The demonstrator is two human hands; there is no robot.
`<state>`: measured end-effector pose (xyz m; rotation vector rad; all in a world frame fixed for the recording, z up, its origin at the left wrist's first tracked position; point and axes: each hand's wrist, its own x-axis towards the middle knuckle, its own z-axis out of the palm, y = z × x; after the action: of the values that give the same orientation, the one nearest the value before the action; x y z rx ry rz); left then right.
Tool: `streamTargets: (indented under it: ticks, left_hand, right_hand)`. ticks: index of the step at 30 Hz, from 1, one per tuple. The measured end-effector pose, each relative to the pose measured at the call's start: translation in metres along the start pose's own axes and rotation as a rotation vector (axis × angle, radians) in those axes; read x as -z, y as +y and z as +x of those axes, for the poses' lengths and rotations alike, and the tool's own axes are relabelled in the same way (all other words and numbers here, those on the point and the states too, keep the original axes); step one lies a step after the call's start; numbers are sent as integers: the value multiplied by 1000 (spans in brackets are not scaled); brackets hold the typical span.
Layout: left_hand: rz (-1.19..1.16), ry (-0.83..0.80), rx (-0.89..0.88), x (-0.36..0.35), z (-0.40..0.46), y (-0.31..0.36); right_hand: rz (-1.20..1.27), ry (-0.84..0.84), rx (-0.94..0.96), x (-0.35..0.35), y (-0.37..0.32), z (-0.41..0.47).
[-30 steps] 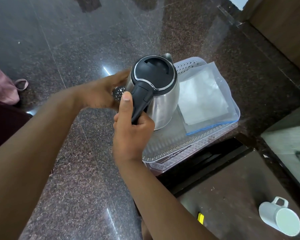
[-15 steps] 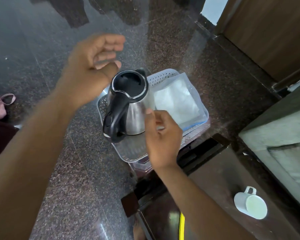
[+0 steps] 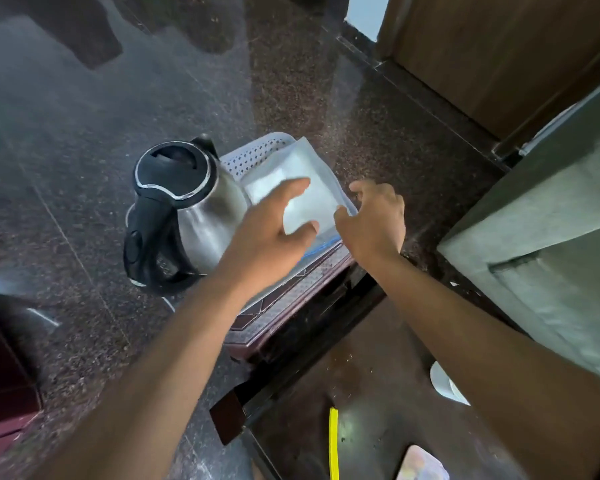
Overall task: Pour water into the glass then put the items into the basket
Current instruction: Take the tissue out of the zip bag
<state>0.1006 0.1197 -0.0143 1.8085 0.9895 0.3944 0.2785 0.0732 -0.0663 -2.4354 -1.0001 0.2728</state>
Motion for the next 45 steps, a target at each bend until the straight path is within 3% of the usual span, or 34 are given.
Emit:
streamTargets:
  ticks: [4, 8, 13, 19, 21, 27, 33, 40, 45]
  left_hand:
    - [194, -63, 142, -25, 10, -25]
    - [219, -121, 208, -39, 19, -46]
    - [198, -135, 209, -50, 27, -61]
    - [347, -148, 126, -60, 32, -59]
    - [378, -86, 69, -63, 28, -50]
    - [307, 363, -249, -64, 4, -15]
    - [282, 448, -449, -59, -22, 18]
    - [83, 283, -553, -71, -51, 62]
    - [-34, 31, -379, -111, -69, 98]
  right_hand:
    - [-86, 18, 35, -9, 8, 11]
    - [-133, 27, 23, -18, 14, 15]
    - [-18, 62, 34, -20, 15, 15]
    - [265, 18, 10, -2, 1, 12]
    - [368, 3, -36, 7, -4, 13]
    - [644, -4, -168, 50, -16, 13]
    - [855, 8, -226, 116, -22, -6]
    - [819, 80, -268, 190, 17, -40]
    - [678, 190, -323, 219, 77, -73]
